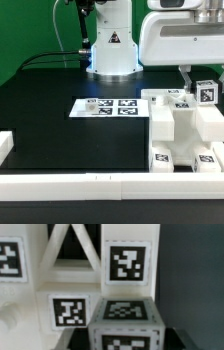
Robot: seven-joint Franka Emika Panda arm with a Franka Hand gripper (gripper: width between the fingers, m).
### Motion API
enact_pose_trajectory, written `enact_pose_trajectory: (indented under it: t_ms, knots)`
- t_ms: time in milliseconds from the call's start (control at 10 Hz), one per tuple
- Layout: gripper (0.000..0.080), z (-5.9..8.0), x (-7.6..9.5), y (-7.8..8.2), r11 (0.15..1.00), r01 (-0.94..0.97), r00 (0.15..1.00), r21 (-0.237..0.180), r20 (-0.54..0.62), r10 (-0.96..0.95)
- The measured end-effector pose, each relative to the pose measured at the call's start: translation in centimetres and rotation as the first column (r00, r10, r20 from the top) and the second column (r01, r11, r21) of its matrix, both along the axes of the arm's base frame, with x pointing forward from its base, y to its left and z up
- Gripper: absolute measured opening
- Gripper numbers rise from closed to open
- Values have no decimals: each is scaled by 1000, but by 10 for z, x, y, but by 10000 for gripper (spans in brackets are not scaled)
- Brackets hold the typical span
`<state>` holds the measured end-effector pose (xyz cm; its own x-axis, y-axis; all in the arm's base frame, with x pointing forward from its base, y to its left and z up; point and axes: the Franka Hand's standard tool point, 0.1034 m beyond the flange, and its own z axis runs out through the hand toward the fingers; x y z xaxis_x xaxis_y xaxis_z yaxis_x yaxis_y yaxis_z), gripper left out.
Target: Assemble chair
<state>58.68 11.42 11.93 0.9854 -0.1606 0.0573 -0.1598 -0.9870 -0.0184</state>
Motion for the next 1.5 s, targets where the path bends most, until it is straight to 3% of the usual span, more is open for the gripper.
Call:
enact_pose_trajectory:
  t_ms: [300,500,600,700,1000,1200,1400,1500]
  knots:
    - [281,0,0,0,977,213,977,14,-4,-213]
    - [281,-1,1,-1,871,491,871,26,-12,-491]
    - [281,0,0,3,790,612,791,31,-18,-612]
    - [281,0,-1,9,628,778,629,29,-36,-777]
    - [281,2,7,6,331,940,338,84,-84,-937]
    - [281,1,6,6,330,940,337,81,-84,-938]
    - [529,-1,4,7,408,911,411,63,-70,-909]
    - [611,-1,4,8,472,880,475,62,-64,-878]
